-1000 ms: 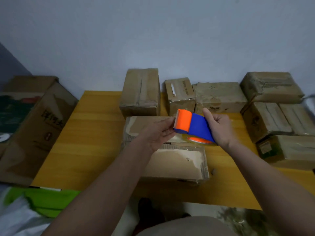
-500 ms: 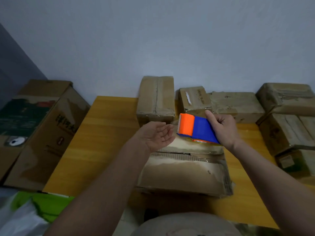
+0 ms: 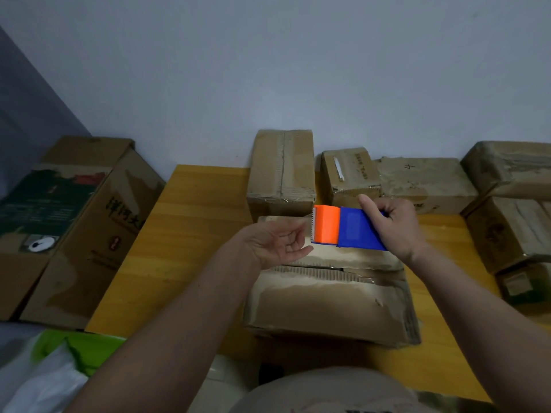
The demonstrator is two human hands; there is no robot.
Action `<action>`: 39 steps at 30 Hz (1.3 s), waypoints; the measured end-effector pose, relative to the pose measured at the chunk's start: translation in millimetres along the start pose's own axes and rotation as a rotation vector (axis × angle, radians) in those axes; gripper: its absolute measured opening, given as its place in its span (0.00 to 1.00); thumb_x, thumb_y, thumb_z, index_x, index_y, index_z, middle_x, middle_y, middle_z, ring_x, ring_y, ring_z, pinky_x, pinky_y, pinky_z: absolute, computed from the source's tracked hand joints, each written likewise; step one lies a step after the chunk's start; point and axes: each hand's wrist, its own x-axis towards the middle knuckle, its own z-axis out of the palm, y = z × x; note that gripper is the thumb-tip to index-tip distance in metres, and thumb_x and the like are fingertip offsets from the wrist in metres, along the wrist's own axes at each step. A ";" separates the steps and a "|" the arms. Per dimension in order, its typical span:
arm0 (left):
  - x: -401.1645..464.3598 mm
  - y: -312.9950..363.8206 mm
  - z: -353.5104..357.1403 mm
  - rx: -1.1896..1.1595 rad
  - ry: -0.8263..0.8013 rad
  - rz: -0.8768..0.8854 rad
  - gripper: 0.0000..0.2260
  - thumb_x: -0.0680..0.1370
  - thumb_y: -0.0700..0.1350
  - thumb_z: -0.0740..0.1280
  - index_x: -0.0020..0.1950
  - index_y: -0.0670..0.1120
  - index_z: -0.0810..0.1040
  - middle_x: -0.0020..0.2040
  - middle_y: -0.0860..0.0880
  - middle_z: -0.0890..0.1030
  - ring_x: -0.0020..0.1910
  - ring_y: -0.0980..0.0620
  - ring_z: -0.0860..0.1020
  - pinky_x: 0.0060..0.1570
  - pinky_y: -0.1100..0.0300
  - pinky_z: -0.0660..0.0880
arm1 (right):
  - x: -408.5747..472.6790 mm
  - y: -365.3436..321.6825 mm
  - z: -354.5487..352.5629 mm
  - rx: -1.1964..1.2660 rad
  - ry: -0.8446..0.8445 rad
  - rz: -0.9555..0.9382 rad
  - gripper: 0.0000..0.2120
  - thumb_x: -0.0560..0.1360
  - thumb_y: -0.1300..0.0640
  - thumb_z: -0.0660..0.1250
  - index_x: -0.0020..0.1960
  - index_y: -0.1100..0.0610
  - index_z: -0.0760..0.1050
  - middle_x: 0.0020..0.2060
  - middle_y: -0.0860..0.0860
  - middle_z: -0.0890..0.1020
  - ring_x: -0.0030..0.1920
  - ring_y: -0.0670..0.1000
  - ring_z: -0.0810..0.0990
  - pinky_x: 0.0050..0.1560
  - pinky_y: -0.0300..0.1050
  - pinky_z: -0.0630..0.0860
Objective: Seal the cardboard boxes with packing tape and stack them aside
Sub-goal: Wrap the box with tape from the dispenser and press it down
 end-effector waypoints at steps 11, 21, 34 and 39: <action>11.5 -5.4 -6.2 0.191 0.120 0.229 0.03 0.75 0.41 0.71 0.43 0.45 0.79 0.39 0.49 0.81 0.42 0.55 0.78 0.43 0.60 0.77 | 2.7 -22.5 -7.7 -0.088 -0.284 0.149 0.27 0.63 0.34 0.68 0.31 0.59 0.72 0.26 0.52 0.76 0.29 0.48 0.76 0.31 0.39 0.67; 24.7 -15.5 -16.8 0.580 0.429 0.753 0.06 0.79 0.46 0.68 0.41 0.48 0.79 0.41 0.49 0.81 0.42 0.53 0.78 0.44 0.54 0.76 | -0.1 -41.5 -5.1 0.224 -0.785 0.294 0.20 0.66 0.42 0.69 0.50 0.57 0.80 0.39 0.51 0.85 0.38 0.48 0.83 0.38 0.39 0.77; 15.6 -31.5 -71.1 0.235 0.584 0.664 0.04 0.79 0.41 0.67 0.45 0.44 0.80 0.36 0.48 0.80 0.34 0.55 0.77 0.34 0.63 0.76 | 5.3 -48.0 -10.9 -0.029 -0.949 0.401 0.25 0.63 0.40 0.74 0.52 0.55 0.80 0.43 0.51 0.86 0.43 0.52 0.85 0.46 0.45 0.81; 28.7 -45.2 -87.2 0.189 0.695 0.609 0.04 0.80 0.39 0.66 0.47 0.42 0.80 0.34 0.47 0.78 0.29 0.57 0.74 0.27 0.68 0.73 | 13.1 -63.0 16.1 -0.210 -0.940 0.407 0.26 0.68 0.37 0.68 0.51 0.58 0.79 0.43 0.55 0.85 0.41 0.51 0.84 0.42 0.42 0.78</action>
